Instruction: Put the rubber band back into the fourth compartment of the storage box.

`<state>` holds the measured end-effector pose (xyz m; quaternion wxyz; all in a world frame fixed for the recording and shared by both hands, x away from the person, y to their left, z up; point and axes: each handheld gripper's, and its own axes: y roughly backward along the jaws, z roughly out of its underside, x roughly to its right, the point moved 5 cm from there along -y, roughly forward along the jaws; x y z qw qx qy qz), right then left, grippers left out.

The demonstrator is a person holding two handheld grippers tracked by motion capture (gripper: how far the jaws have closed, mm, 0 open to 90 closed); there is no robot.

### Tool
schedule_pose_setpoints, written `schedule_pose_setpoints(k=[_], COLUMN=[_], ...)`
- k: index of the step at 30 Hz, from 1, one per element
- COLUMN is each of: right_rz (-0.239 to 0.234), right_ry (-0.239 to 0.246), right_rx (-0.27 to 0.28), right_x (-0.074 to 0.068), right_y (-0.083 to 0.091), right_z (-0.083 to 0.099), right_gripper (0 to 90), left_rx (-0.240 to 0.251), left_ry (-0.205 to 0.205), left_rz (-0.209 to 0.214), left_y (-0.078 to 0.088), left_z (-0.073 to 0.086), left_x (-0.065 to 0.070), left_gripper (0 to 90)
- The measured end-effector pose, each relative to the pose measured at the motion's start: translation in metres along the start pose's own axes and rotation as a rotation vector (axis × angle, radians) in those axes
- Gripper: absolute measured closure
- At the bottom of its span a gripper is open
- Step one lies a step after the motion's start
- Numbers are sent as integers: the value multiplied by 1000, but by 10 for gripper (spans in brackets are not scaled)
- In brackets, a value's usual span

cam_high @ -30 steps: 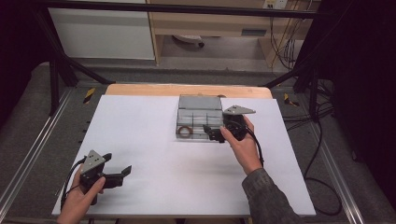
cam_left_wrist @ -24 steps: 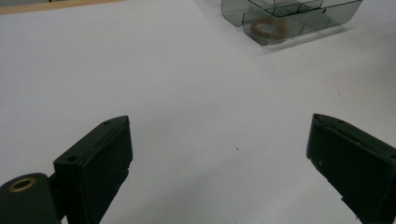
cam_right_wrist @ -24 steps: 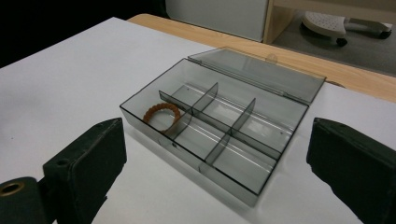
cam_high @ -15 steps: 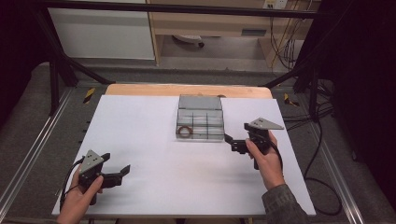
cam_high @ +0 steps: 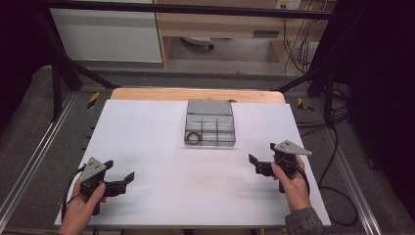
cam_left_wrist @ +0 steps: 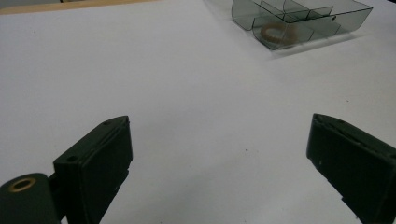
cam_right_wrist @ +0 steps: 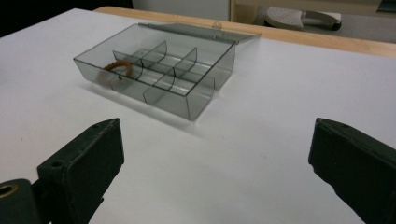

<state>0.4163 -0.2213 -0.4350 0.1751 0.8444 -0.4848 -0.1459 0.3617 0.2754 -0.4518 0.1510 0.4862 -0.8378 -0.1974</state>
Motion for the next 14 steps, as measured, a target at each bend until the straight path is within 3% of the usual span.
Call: schedule_pose_setpoints(k=[8,14], right_rz=[8,4], right_ry=[-11,35], right_rx=[-56,-97], right_x=[-6,-18], right_y=[2,-4], right_z=[28,34], right_gripper=[30,31], left_rx=[10,14], left_ry=[11,14], left_rz=[-5,-4], left_y=[2,2], left_z=[-1,-2], left_x=[-2,-2], left_gripper=[66,66])
